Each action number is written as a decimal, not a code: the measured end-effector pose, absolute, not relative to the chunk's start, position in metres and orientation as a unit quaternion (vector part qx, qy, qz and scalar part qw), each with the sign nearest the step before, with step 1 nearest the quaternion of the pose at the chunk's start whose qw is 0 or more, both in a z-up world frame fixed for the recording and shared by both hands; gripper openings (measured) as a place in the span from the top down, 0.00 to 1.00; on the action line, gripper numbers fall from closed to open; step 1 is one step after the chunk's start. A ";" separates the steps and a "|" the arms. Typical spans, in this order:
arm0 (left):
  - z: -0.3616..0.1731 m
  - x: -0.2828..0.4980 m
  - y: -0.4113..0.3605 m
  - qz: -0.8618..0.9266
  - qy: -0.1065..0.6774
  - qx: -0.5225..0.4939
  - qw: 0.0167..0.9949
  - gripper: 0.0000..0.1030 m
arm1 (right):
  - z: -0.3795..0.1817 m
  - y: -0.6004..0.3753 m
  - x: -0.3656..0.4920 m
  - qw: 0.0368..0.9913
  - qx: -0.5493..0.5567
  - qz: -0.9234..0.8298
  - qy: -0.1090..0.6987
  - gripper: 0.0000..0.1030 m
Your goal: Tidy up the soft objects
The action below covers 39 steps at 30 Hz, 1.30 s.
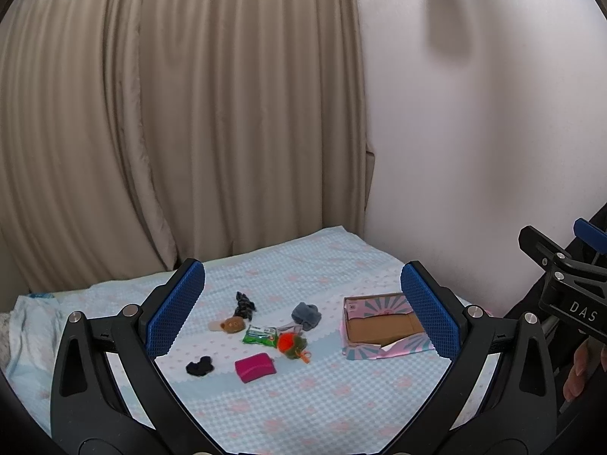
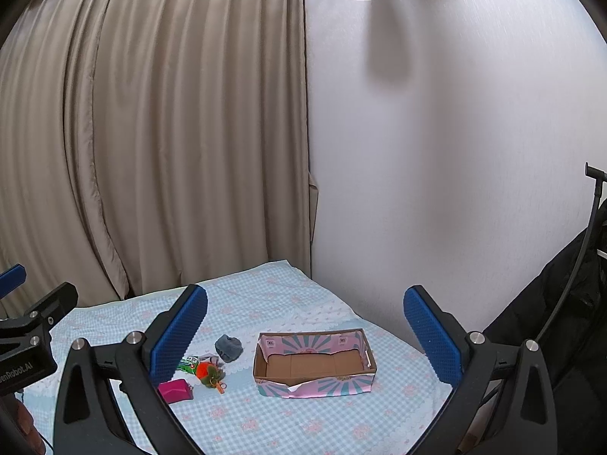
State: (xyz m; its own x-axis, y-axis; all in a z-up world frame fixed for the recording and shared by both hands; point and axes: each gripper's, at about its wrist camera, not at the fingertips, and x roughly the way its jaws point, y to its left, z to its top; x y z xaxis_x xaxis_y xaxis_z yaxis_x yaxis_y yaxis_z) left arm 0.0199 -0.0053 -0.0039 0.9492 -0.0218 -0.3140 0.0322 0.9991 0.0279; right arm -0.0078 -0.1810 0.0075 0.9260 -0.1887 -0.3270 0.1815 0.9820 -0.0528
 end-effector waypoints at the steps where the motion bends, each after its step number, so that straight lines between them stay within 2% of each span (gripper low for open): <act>1: -0.003 0.019 -0.006 -0.014 0.159 0.016 0.987 0.00 | 0.008 -0.182 -0.007 0.981 -0.010 -0.094 0.168 0.00; 31: -0.001 0.020 -0.014 -0.014 0.165 0.012 0.986 0.00 | 0.010 -0.194 -0.012 0.981 -0.009 -0.097 0.170 0.00; 39: -0.006 0.027 0.000 0.019 0.193 -0.018 0.981 0.00 | 0.012 -0.196 -0.001 0.977 -0.016 -0.065 0.200 0.00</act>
State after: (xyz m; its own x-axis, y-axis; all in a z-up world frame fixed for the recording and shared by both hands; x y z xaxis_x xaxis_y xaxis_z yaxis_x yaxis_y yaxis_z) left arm 0.0273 0.0003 -0.0059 0.9245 0.0307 -0.3799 -0.0444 0.9986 -0.0275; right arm -0.0006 -0.1964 0.0120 0.9114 -0.1334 -0.3894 0.1207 0.9911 -0.0570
